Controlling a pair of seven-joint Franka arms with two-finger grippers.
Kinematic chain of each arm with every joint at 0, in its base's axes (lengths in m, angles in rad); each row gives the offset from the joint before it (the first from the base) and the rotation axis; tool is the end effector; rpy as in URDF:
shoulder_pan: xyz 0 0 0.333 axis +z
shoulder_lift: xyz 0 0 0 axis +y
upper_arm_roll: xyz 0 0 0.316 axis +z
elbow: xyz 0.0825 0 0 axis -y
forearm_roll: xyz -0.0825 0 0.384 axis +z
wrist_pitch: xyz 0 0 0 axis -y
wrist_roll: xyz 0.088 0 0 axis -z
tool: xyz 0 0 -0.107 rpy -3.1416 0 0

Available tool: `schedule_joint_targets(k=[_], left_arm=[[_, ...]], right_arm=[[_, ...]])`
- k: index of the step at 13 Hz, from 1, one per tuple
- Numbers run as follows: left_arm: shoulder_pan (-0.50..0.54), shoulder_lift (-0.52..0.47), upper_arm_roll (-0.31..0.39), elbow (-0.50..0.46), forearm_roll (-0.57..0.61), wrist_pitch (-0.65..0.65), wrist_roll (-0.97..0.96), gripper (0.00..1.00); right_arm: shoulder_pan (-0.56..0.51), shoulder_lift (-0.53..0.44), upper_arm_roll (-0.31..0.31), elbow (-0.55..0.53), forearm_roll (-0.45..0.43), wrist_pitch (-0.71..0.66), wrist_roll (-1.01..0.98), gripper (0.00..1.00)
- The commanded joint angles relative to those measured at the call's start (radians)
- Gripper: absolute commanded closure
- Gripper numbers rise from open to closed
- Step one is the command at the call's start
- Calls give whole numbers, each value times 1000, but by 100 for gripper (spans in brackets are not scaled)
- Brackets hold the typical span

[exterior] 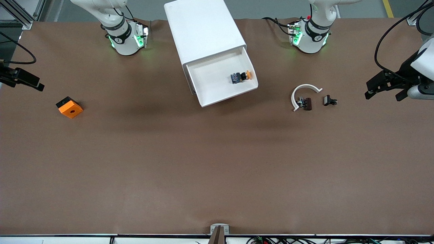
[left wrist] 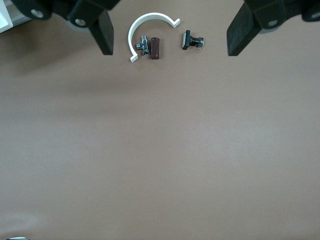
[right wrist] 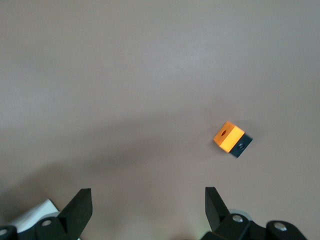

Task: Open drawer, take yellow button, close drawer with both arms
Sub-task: 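Move the right gripper over the open drawer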

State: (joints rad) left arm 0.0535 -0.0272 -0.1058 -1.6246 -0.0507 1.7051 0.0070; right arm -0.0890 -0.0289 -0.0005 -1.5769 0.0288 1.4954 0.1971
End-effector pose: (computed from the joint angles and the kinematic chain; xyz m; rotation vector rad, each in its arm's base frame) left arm 0.5579 -0.0348 0.6265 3.0859 -0.0854 0.1645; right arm 0.5357 -0.0448 0.6311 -3.0829 0.4426 0.0842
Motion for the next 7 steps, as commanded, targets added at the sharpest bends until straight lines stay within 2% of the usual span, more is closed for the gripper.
schedule_joint_targets(k=[1,7], left_arm=[[2,6,-6,20,22,-13,-5,0],[3,6,-6,20,22,-13,-4,0]], right_arm=[[76,0,22,31,28,-59,303,0],[299,0,22,52,77,-64,785,0]])
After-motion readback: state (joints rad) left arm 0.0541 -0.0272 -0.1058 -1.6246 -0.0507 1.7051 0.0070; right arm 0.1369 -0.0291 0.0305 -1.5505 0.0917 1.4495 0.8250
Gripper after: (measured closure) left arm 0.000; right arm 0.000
